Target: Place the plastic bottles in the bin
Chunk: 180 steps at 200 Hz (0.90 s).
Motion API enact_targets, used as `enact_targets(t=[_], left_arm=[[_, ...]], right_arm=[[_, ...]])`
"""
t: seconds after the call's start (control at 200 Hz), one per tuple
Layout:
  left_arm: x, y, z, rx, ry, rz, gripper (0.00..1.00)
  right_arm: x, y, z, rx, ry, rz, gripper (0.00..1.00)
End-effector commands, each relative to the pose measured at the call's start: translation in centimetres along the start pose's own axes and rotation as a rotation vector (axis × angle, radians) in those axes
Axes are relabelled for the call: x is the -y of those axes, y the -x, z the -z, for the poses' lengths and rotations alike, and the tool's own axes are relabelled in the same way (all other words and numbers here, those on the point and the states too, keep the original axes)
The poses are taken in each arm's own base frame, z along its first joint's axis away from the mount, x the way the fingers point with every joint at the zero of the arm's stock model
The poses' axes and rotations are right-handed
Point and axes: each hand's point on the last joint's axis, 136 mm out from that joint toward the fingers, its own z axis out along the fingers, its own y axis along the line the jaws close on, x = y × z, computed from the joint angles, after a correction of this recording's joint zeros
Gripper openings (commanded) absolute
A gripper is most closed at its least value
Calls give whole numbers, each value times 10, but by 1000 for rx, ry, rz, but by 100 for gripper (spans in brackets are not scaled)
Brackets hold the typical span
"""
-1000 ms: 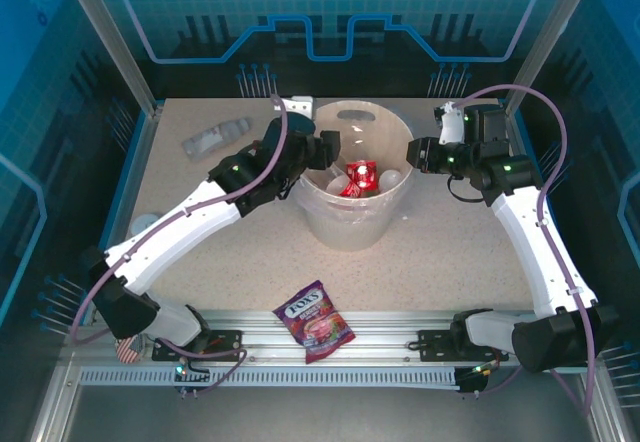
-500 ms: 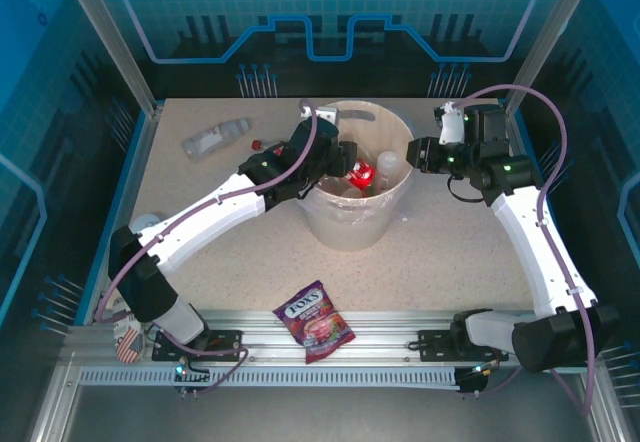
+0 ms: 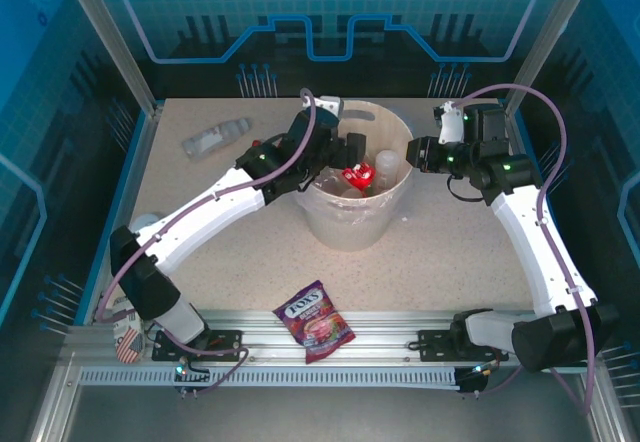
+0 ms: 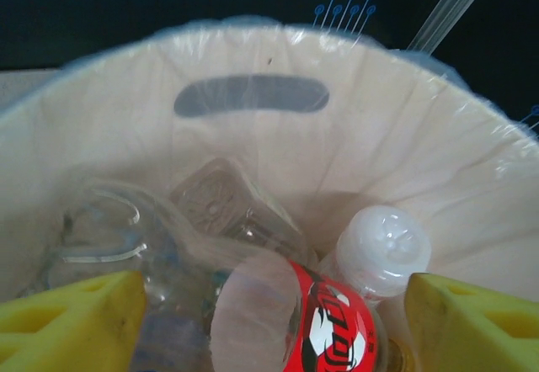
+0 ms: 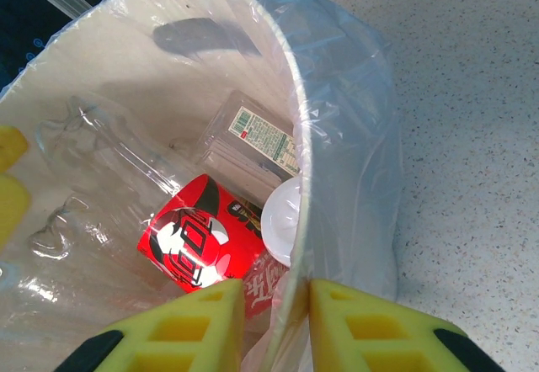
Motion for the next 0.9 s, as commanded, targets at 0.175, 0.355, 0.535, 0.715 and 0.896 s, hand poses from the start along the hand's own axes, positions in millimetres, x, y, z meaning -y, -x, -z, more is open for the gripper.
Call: enact_targets(t=[0.175,0.355,0.535,0.715,0.896], left_arm=[[-28,56,47,120,26,34,88],[-82,67,65,155,67,184,88],[-139,58,75,160,109,331,88],[-181,35,60,118,104,524,90],[-221,2,26,67,94,777,93]], right_arm=[[-14,-6,-3,-44,44,23,27],[-14,-6,-3,-44,43,22,27],[-16,-3,-1,-42,40,25,27],[-20,1,3,-27,45,24,31],[-24,5,6,-12,52,32,37]])
